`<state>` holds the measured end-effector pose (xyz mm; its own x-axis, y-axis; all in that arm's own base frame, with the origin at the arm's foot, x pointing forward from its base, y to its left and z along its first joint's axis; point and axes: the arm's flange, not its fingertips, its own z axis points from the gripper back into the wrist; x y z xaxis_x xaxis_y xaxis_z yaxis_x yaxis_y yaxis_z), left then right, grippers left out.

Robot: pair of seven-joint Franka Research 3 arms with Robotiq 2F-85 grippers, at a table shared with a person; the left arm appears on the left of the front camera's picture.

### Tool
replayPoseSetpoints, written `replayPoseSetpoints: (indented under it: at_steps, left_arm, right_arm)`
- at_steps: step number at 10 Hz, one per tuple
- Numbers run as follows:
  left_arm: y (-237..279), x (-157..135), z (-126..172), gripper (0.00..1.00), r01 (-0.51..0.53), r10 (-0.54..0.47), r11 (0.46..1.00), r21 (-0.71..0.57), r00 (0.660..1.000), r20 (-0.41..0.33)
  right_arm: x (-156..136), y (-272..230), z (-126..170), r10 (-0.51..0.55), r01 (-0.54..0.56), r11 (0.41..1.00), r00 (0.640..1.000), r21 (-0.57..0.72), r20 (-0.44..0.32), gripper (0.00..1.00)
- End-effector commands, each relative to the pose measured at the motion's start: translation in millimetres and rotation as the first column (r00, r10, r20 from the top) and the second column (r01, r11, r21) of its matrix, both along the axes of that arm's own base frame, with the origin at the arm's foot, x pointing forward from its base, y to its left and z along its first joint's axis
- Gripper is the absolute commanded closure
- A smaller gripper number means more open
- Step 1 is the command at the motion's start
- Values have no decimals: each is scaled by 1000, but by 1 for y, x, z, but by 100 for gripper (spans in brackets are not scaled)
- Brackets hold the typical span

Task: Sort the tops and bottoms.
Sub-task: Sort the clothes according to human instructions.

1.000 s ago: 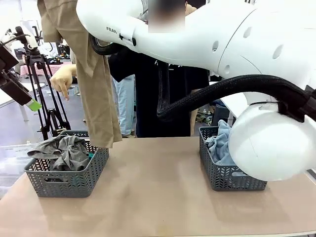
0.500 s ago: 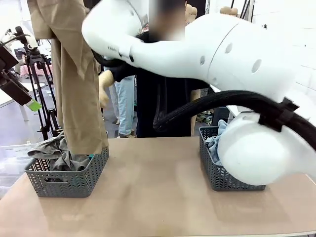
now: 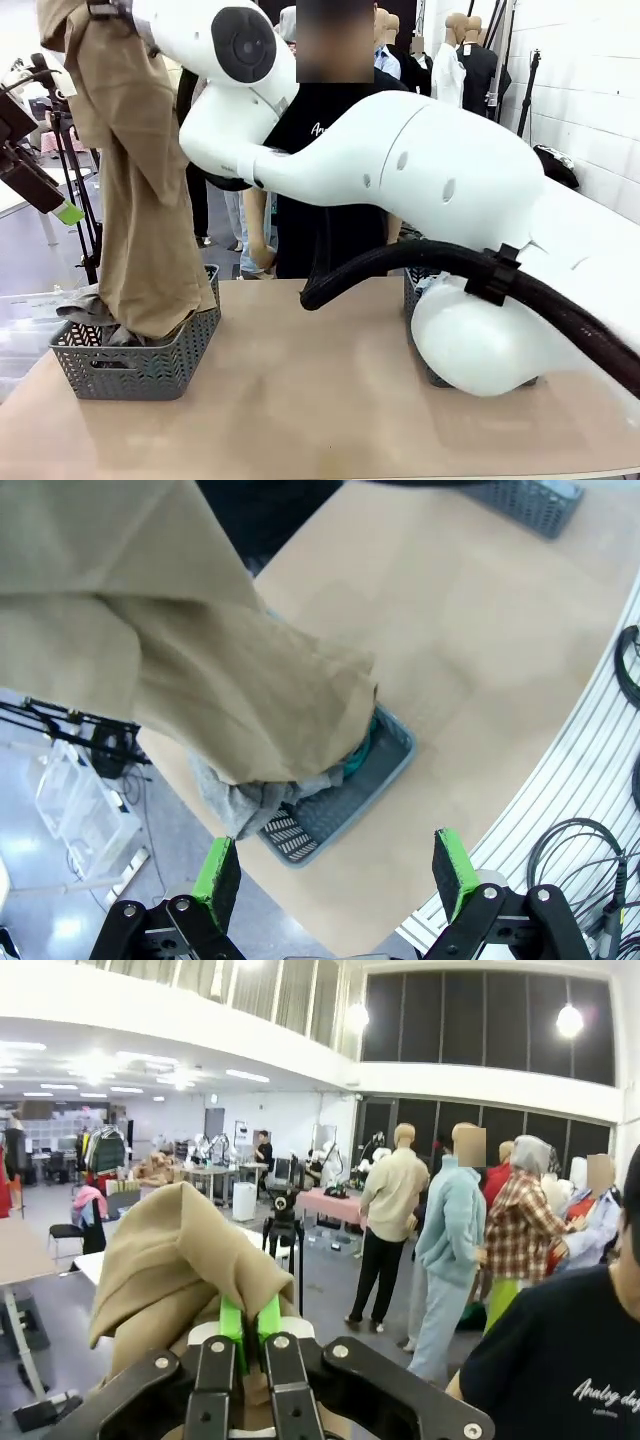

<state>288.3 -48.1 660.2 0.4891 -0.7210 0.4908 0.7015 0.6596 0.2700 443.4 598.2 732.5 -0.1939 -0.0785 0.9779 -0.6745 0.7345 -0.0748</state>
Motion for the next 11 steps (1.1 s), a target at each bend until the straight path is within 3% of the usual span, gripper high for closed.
replayPoseSetpoints:
  at_steps: [1,5,8,9,11]
  left_arm:
    - [1,-2,2,0,-8,8,1000,7,1000,-8]
    - [1,-2,2,0,-8,8,1000,7,1000,-8]
    - [1,-2,2,0,-8,8,1000,7,1000,-8]
    - [1,-2,2,0,-8,8,1000,7,1000,-8]
    - [1,-2,2,0,-8,8,1000,7,1000,-8]
  right_arm:
    - [80,98,31,-28,27,1000,996,-9,-84,100]
    - [98,87,-36,-42,21,997,947,-69,-318,100]
    - [96,75,-62,-57,-8,992,868,-127,-493,100]
    - [50,31,-94,-52,21,996,916,-82,-398,100]
    - [50,31,-94,-52,21,996,916,-82,-398,100]
